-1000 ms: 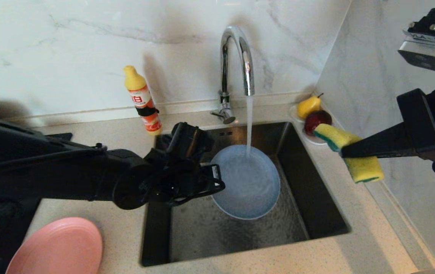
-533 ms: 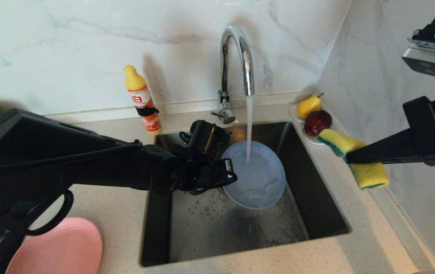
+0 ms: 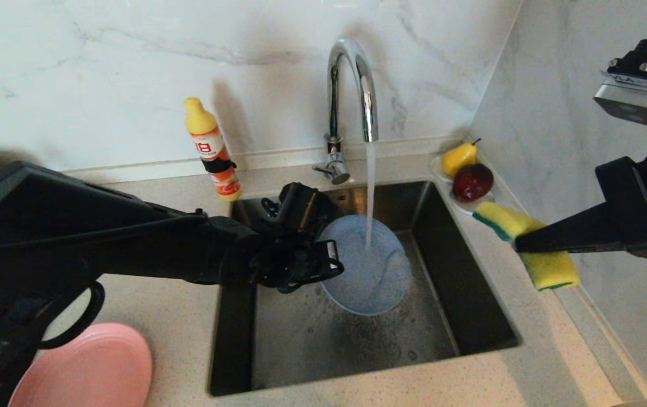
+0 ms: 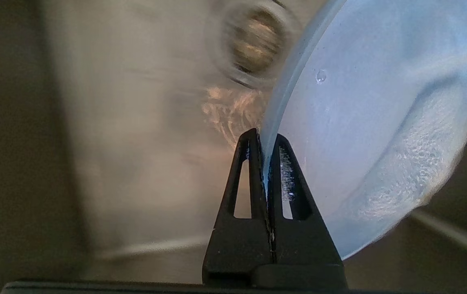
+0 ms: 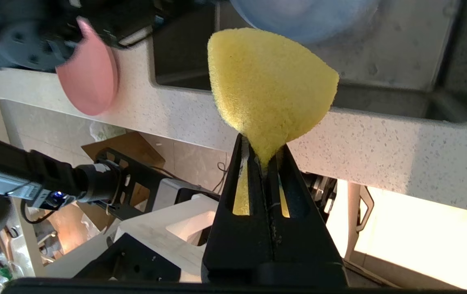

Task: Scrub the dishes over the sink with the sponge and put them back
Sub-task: Rinse the plate

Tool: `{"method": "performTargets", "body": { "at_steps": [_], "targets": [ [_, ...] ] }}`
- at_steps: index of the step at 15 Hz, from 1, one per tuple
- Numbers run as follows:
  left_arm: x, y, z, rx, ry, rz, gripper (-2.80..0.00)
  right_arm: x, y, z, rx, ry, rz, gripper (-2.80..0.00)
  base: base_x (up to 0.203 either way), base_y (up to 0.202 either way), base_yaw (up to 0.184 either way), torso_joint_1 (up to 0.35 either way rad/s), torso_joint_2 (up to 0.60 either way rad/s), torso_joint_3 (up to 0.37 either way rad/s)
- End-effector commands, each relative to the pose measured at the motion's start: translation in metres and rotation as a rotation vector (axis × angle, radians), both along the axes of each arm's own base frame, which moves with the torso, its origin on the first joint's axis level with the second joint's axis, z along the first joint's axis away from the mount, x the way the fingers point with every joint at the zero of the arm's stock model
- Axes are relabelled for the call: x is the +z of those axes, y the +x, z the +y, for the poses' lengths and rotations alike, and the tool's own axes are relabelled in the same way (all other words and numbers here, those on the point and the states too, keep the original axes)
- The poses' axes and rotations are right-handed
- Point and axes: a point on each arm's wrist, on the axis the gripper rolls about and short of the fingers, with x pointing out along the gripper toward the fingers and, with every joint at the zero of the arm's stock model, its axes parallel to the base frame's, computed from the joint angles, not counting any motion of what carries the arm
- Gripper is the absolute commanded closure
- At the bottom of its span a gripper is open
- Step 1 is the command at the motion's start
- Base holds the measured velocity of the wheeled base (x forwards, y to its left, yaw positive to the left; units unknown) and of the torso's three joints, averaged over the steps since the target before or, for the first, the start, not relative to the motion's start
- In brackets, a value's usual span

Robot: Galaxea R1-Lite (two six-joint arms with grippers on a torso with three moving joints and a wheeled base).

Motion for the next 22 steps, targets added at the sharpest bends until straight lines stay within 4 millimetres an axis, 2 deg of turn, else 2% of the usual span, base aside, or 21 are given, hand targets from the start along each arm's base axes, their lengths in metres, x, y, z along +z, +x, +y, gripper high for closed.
{"method": "performTargets", "body": {
  "at_steps": [1,3,7,9,12,22],
  "targets": [
    [0.022,-0.01,0.023,0.066,0.06,-0.068,0.0,-0.005,0.002,0.002,0.0,-0.015,0.023,0.0,0.0,0.0,0.0,0.0,0.0,0.0],
    [0.04,-0.016,0.044,0.151,0.162,-0.143,0.0,-0.01,0.005,0.005,0.002,-0.025,0.036,0.0,0.0,0.0,0.0,0.0,0.0,0.0],
    [0.071,-0.032,0.078,0.244,0.236,-0.221,0.0,-0.012,0.015,0.015,0.009,-0.011,0.018,0.0,0.0,0.0,0.0,0.0,0.0,0.0],
    [0.08,-0.04,0.092,0.281,0.272,-0.243,0.0,-0.015,0.019,0.018,0.009,-0.019,0.03,0.0,0.0,0.0,0.0,0.0,0.0,0.0],
    [0.079,-0.043,0.106,0.347,0.377,-0.244,0.0,-0.017,0.021,0.02,0.007,-0.025,0.036,0.0,0.0,0.0,0.0,0.0,0.0,0.0],
    [0.095,-0.04,0.116,0.375,0.54,-0.316,0.0,-0.02,0.023,0.021,0.007,-0.032,0.045,0.0,0.0,0.0,0.0,0.0,0.0,0.0]
  ]
}}
